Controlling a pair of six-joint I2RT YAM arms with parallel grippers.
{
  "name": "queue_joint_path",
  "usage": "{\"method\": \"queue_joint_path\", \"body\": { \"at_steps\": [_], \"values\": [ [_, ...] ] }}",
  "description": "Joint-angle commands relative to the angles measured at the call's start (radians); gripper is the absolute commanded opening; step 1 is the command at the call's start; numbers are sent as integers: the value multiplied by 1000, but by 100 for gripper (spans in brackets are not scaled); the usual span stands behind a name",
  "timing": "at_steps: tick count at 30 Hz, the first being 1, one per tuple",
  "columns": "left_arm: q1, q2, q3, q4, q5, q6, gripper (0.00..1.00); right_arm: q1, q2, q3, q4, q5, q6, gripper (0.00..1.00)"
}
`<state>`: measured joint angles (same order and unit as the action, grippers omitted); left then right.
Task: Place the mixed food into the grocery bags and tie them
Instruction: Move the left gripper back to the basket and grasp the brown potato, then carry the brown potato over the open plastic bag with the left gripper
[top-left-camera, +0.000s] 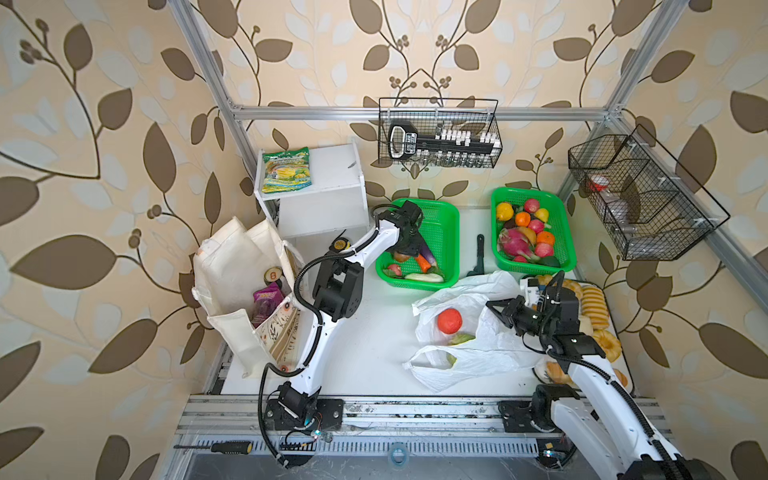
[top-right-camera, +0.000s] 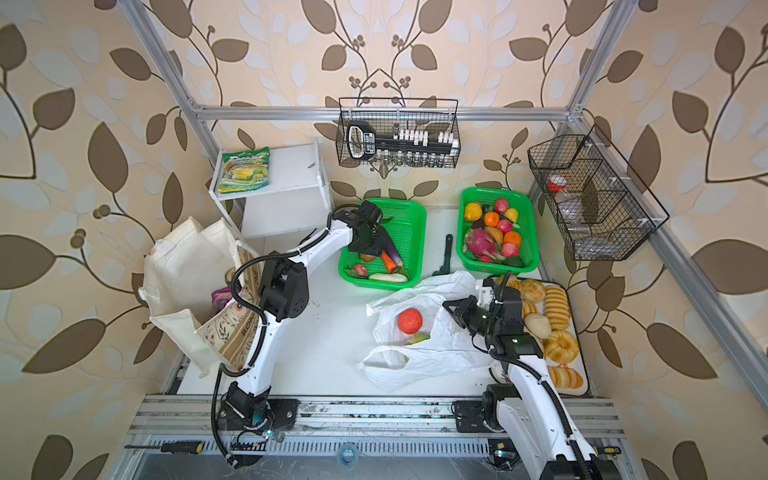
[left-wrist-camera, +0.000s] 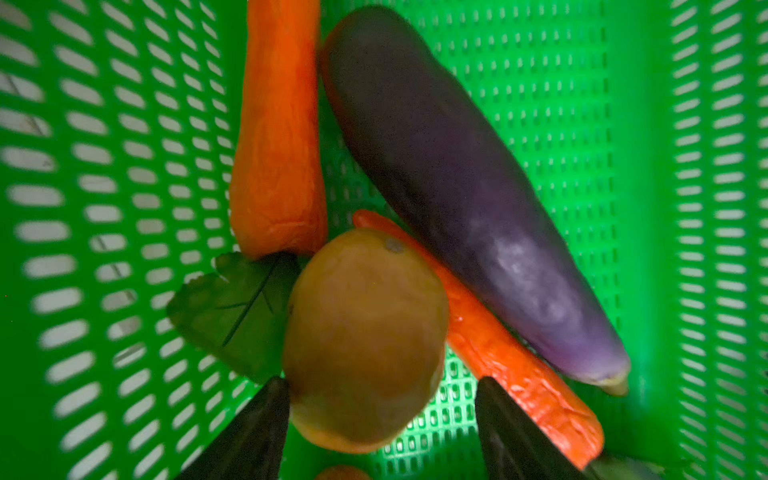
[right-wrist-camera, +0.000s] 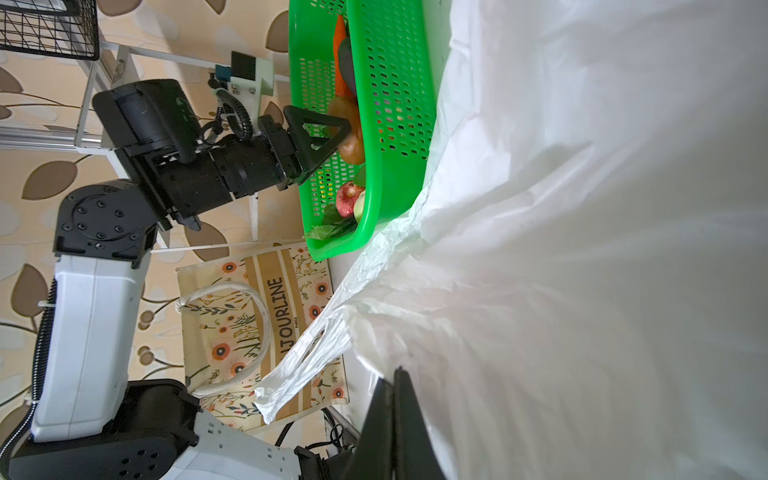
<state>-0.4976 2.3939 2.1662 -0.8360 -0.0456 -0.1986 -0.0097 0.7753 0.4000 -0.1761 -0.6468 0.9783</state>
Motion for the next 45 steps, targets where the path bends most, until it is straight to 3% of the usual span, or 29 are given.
{"method": "queue_joint_path", "body": {
  "at_steps": [1,5,10,23,30,32,36,45],
  "values": [
    [1,28,54,-11,-14,22,73,-5,-2,10,1,-9,6,0],
    [2,43,55,-24,-17,29,74,-5,-1,10,3,-6,6,0],
    [2,3,50,-46,1,52,63,-4,-2,10,5,-5,8,0],
    [1,-324,-166,44,105,42,58,-5,-23,7,3,-1,17,0],
    [-8,-518,-306,84,299,6,55,-5,-27,5,13,3,26,0],
    [-34,-601,-393,133,341,7,54,-5,-27,5,15,7,28,0],
    [-131,-729,-544,166,322,55,53,-4,-16,5,24,6,30,0],
    [-284,-867,-732,180,376,20,53,-4,-10,7,38,7,36,0]
  ]
}}
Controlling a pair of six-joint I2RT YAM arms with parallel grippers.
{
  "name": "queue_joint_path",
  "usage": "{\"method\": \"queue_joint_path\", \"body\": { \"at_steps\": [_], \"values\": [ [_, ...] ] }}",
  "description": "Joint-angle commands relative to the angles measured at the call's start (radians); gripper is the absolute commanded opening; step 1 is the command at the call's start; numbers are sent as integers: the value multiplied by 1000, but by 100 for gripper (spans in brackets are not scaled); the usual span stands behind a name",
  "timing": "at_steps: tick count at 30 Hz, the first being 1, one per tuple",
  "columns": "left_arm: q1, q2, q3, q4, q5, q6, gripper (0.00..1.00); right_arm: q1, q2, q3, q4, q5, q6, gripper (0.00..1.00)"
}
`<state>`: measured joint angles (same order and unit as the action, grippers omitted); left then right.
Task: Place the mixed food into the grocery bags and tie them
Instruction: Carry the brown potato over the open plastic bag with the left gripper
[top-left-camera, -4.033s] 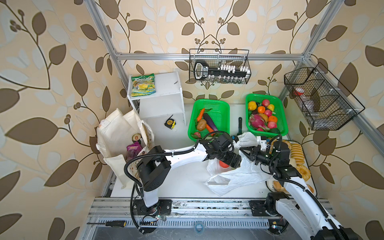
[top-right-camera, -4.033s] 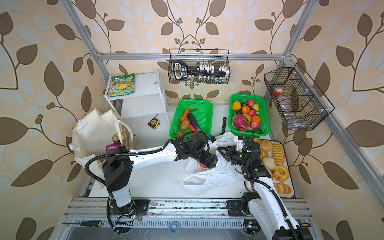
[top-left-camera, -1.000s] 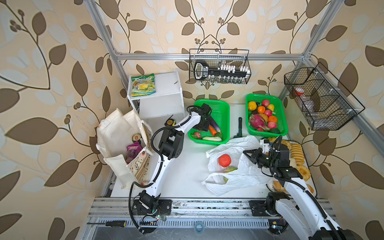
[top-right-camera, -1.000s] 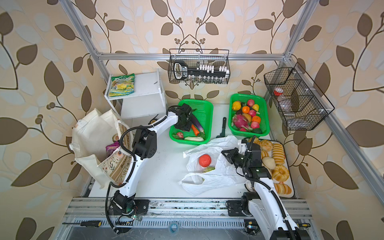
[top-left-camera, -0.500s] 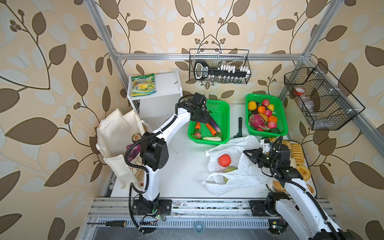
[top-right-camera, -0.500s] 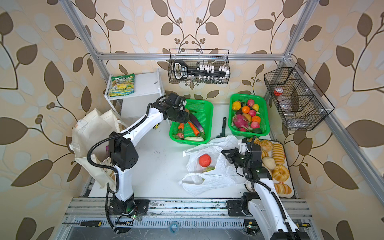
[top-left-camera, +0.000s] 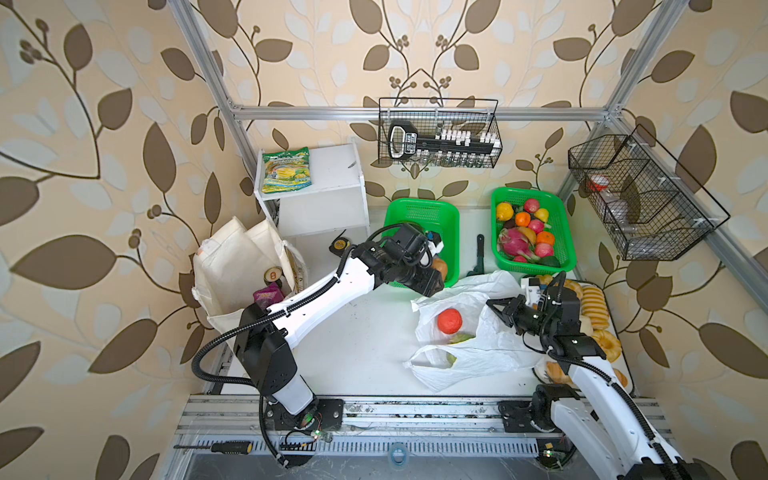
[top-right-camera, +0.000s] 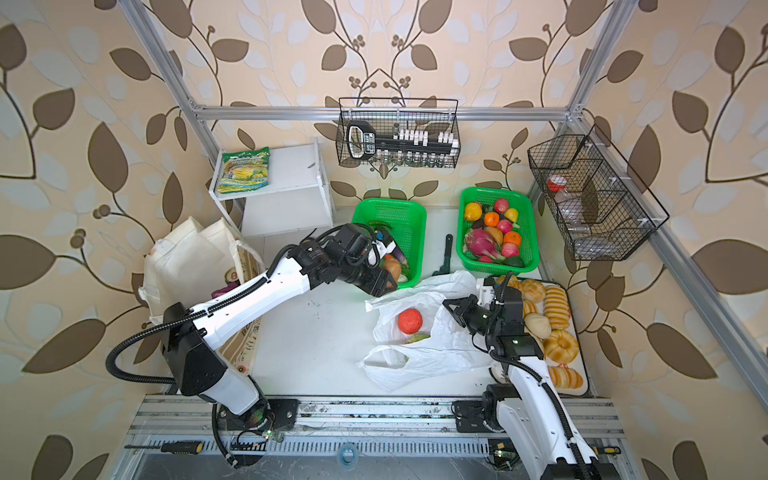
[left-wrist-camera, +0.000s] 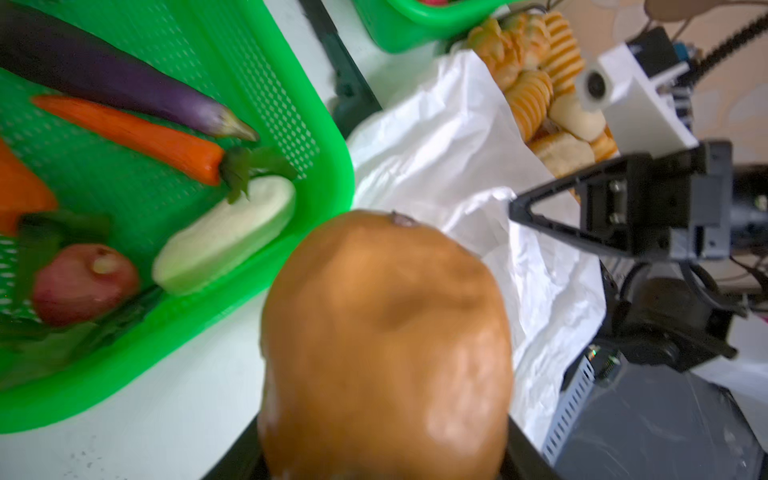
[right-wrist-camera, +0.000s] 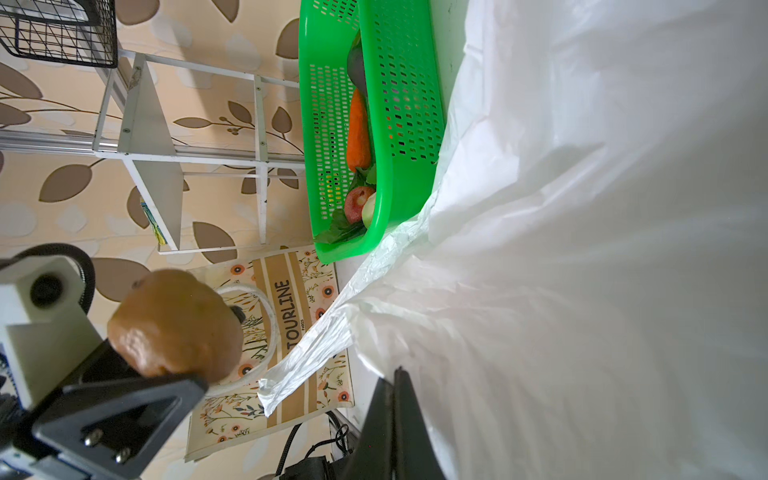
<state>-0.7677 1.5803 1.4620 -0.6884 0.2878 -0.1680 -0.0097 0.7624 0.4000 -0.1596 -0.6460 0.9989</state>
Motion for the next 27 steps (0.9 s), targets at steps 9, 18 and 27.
{"method": "queue_joint_path", "body": {
  "at_steps": [9,18,27],
  "values": [
    [-158,-5,-66,4,27,13,52,-5,0,7,22,-4,18,0],
    [-260,245,157,-269,-123,182,54,-5,-3,3,25,-4,21,0],
    [-261,357,241,-172,-121,114,58,-4,-13,3,28,-9,32,0]
  ]
}}
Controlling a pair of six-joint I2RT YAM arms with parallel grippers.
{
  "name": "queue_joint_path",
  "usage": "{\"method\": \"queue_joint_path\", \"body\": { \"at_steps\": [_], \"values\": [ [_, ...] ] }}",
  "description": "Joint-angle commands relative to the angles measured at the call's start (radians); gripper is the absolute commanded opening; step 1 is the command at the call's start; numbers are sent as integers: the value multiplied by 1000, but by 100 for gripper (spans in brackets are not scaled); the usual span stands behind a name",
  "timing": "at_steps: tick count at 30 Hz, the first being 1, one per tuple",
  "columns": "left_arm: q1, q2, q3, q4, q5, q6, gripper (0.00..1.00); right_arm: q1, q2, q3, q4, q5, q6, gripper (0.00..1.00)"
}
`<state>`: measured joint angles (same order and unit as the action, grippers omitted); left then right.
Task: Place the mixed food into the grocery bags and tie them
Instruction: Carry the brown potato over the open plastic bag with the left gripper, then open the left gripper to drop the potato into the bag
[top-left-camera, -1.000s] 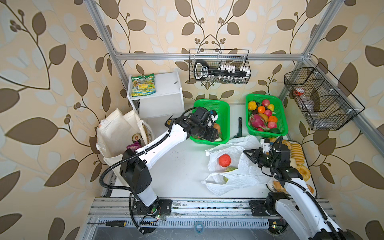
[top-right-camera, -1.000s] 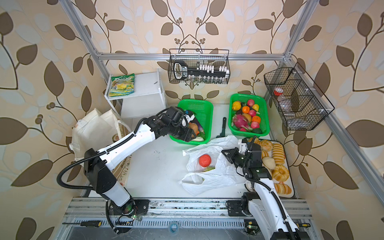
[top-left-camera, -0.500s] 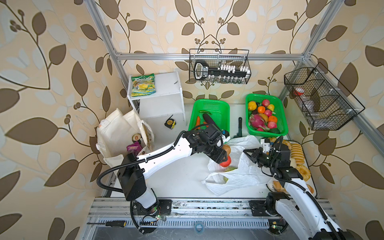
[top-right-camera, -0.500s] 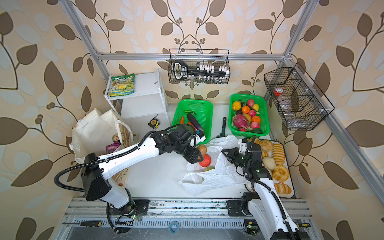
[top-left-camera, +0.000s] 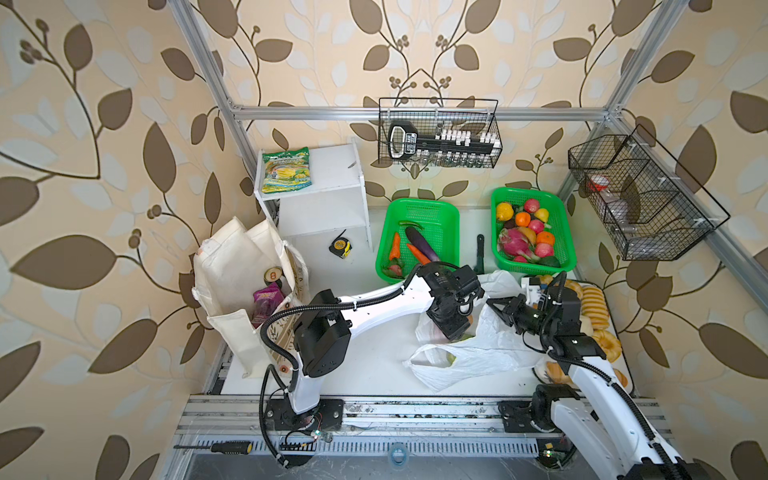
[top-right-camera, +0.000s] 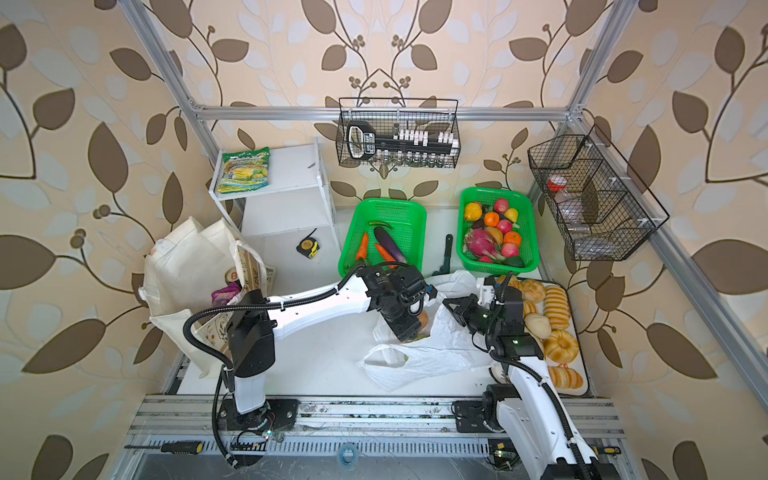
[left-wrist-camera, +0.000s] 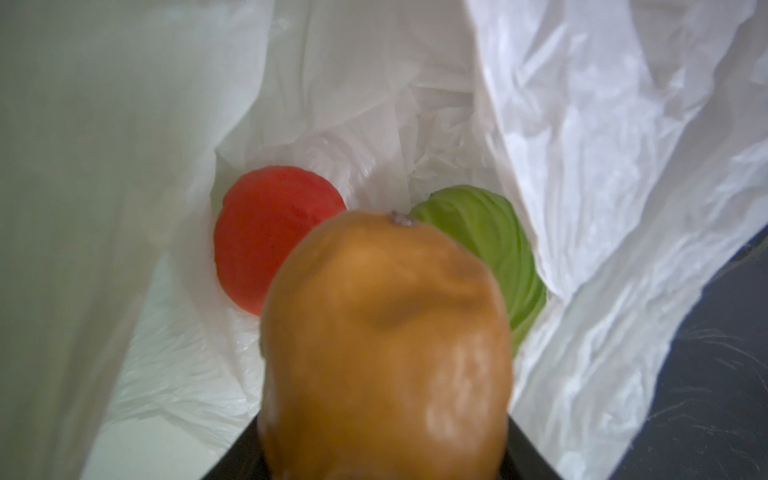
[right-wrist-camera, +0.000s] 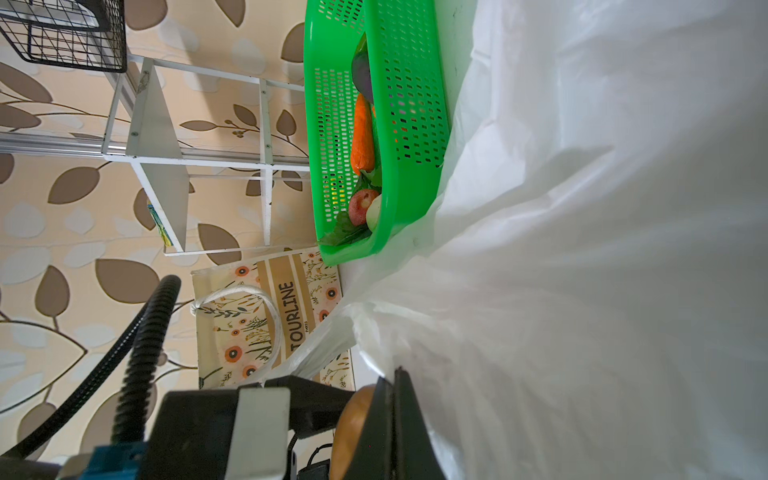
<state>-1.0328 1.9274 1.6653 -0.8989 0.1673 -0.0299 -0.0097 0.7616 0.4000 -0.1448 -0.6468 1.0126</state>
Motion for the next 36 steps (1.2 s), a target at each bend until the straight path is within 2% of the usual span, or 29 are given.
{"method": "queue_joint_path", "body": {
  "at_steps": [1,4,11,15,18,23,30,36],
  "values": [
    [4,11,33,73,20,-45,59,-4,-15,2,12,-7,19,0],
    [4,14,-5,198,80,-114,61,-4,-13,-4,5,-3,12,0],
    [9,54,5,313,83,-220,69,-5,-8,-14,18,-2,22,0],
    [11,116,91,274,111,-238,71,-5,-4,-15,26,2,31,0],
    [11,115,83,289,103,-265,76,-4,-7,-15,24,2,27,0],
    [28,70,34,352,140,-302,80,-4,-7,-23,22,13,25,0],
    [27,-65,-24,392,170,-267,81,-5,-4,-22,16,27,8,0],
    [27,-253,-154,452,81,-233,84,-4,9,-21,18,28,1,0]
  ]
}}
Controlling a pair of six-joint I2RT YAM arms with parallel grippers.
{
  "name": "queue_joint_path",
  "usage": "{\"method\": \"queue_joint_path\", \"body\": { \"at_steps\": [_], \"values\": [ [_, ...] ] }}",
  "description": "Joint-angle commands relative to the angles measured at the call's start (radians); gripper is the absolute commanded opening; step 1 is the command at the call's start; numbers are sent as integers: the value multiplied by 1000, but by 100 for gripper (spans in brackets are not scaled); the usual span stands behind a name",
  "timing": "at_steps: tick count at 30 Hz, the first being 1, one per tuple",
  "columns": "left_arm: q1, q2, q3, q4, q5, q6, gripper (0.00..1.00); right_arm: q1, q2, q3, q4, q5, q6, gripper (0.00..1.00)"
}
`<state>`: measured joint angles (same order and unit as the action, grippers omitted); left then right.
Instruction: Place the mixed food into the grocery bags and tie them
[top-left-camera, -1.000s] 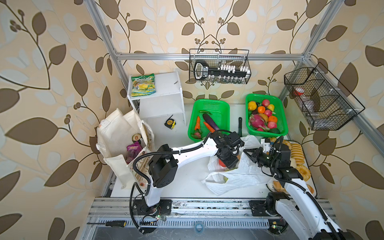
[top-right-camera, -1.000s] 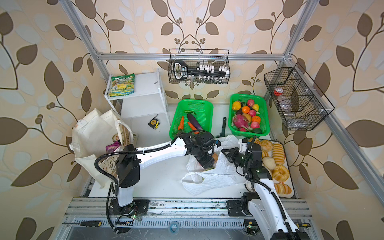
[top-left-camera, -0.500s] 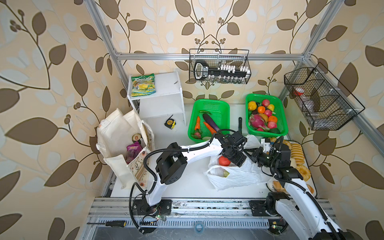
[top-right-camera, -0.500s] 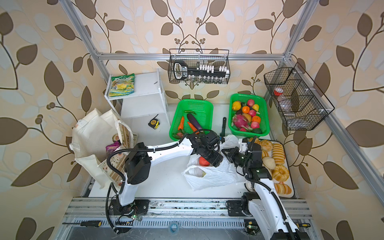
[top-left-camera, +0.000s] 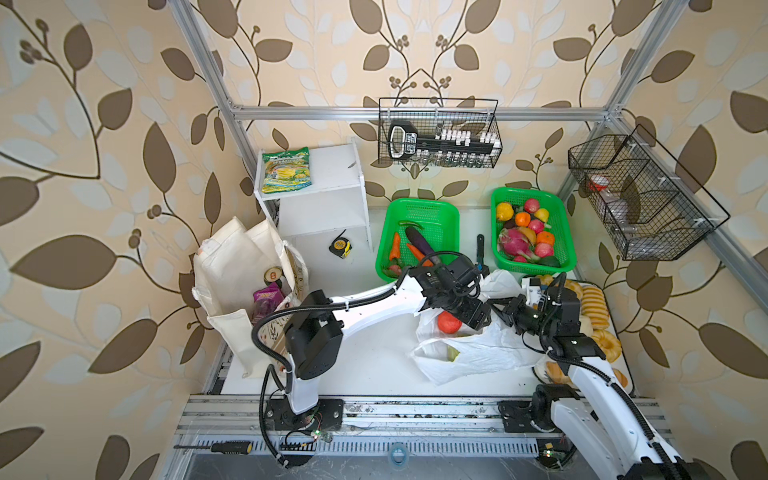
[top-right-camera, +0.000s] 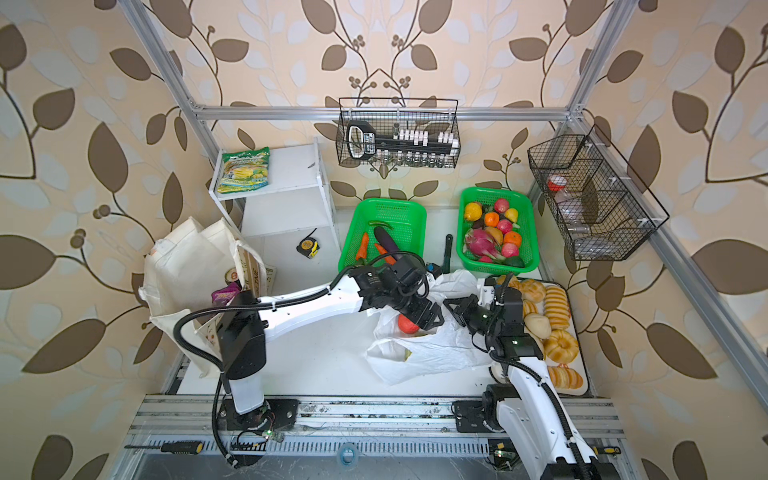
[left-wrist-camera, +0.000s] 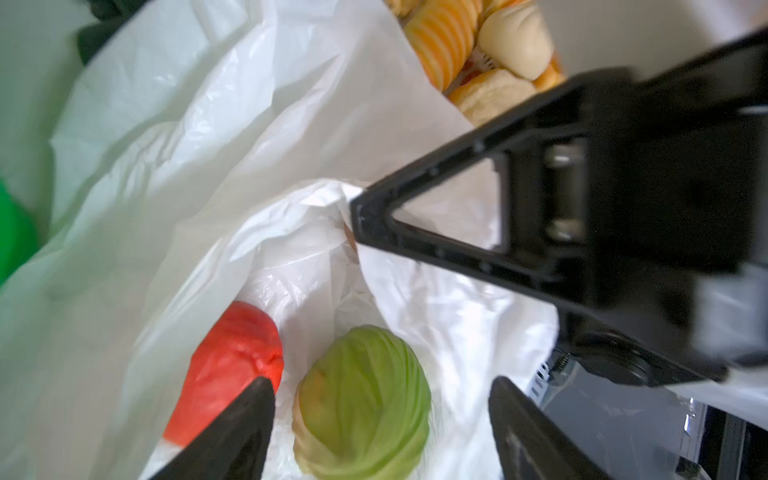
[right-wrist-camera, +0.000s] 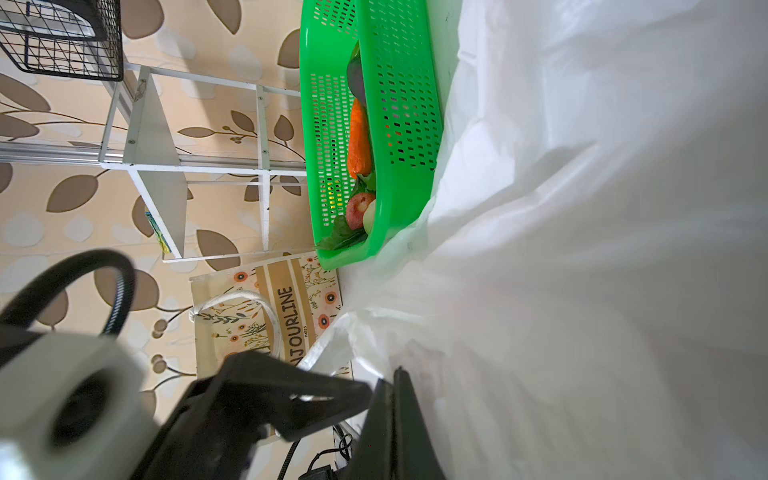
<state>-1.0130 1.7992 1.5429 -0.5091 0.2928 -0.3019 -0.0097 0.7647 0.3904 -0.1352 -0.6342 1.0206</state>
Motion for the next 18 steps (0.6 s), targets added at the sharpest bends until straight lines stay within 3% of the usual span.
{"method": "queue_joint_path", "body": {
  "at_steps": [1,5,11,18],
  "values": [
    [8,-152,-49,69,-57,43,85,-4,7,-12,11,16,-7,0],
    [7,-266,-122,103,-159,49,86,-5,17,-5,14,14,-8,0],
    [35,-404,-233,84,-421,26,94,-4,18,-2,16,11,-8,0],
    [219,-482,-350,57,-354,-124,92,-5,6,1,6,11,-5,0]
  ]
}}
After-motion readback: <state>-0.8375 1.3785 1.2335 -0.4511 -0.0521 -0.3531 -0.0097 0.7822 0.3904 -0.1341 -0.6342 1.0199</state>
